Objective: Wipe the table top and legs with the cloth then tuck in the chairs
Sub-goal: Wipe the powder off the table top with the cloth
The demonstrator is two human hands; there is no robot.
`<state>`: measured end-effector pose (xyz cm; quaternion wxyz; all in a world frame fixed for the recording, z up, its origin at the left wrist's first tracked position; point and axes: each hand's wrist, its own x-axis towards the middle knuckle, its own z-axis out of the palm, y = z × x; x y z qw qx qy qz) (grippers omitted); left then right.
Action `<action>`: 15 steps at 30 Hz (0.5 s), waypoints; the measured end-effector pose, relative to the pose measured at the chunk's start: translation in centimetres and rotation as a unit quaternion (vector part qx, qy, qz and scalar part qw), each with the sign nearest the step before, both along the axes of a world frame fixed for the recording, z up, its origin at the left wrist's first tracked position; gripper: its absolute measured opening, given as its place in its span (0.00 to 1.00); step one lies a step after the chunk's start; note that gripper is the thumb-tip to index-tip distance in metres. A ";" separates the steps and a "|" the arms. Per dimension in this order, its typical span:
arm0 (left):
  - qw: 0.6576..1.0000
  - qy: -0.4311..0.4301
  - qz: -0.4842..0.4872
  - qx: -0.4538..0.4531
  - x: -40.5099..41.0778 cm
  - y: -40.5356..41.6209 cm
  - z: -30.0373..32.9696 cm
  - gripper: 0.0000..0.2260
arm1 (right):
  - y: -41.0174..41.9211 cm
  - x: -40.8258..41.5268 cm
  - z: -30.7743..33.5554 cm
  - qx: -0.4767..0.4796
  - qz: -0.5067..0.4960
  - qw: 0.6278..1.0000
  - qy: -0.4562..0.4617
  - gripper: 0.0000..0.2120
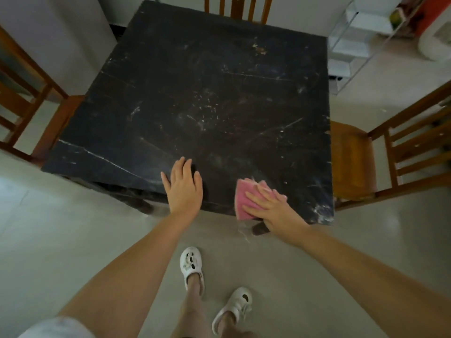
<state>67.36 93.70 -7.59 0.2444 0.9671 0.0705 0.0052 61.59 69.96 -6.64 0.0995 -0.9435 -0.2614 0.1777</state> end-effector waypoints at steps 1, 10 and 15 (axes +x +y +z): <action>1.000 0.009 -0.009 0.004 -0.4 -0.9 0.0 0.19 | -2.4 -1.7 0.1 -0.024 -0.036 0.999 0.010 0.27; 0.999 0.019 -0.045 0.019 -1.5 -1.5 -0.5 0.19 | 4.4 -1.1 1.7 0.089 -0.218 0.962 -0.141 0.32; 0.996 0.015 -0.075 0.055 -1.7 -2.4 -0.9 0.19 | 5.5 -1.4 -0.5 0.000 -0.246 0.968 -0.044 0.33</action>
